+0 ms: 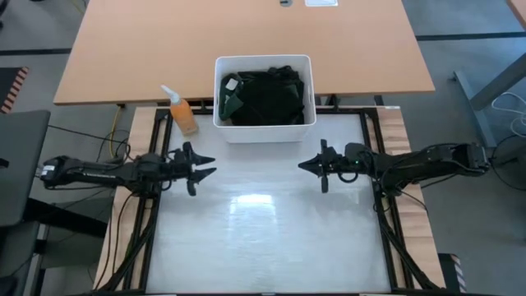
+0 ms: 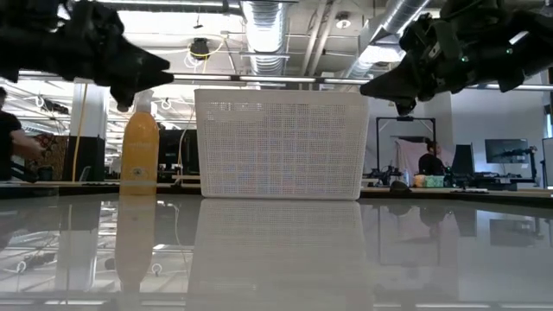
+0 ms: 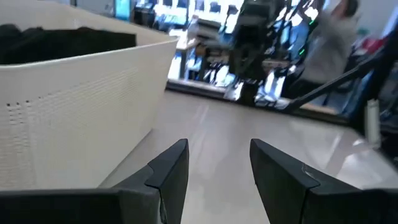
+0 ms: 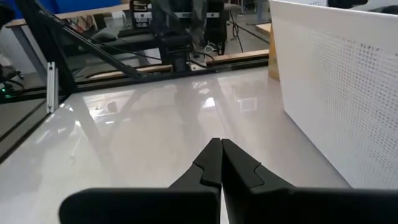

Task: Fold laundry
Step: Return to Home Position

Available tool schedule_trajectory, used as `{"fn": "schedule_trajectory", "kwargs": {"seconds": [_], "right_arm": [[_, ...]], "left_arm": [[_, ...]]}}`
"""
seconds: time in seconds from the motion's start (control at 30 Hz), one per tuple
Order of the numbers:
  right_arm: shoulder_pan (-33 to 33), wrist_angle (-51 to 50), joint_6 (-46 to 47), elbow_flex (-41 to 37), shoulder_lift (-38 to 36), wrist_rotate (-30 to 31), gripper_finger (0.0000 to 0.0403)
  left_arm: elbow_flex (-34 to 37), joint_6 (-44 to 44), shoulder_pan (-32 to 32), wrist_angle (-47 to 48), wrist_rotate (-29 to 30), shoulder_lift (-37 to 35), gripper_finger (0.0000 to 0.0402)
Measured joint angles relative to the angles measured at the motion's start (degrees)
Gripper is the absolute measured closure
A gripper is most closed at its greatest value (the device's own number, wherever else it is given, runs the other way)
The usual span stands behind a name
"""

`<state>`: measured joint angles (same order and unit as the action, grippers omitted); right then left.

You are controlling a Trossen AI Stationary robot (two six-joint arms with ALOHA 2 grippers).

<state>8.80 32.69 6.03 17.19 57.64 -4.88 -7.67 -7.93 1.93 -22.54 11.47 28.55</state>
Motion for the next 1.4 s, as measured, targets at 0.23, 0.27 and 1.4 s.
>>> {"fn": "schedule_trajectory", "kwargs": {"seconds": [0.23, 0.27, 1.4], "right_arm": [[-2.5, -5.4, 1.0, 0.0, -3.2, 2.8, 0.0378], [-2.9, -6.8, 0.8, 0.0, -4.3, 3.9, 0.0378], [-4.2, -33.9, 1.2, -15.6, -55.1, 7.9, 0.0377]], "left_arm": [[4.0, -0.2, 0.0, 5.8, -0.6, -12.0, 0.0242], [3.9, -0.3, 0.0, 8.1, -0.6, -13.9, 0.0242], [4.0, -3.0, 0.0, 21.3, -0.3, -28.3, 0.0242]]}}
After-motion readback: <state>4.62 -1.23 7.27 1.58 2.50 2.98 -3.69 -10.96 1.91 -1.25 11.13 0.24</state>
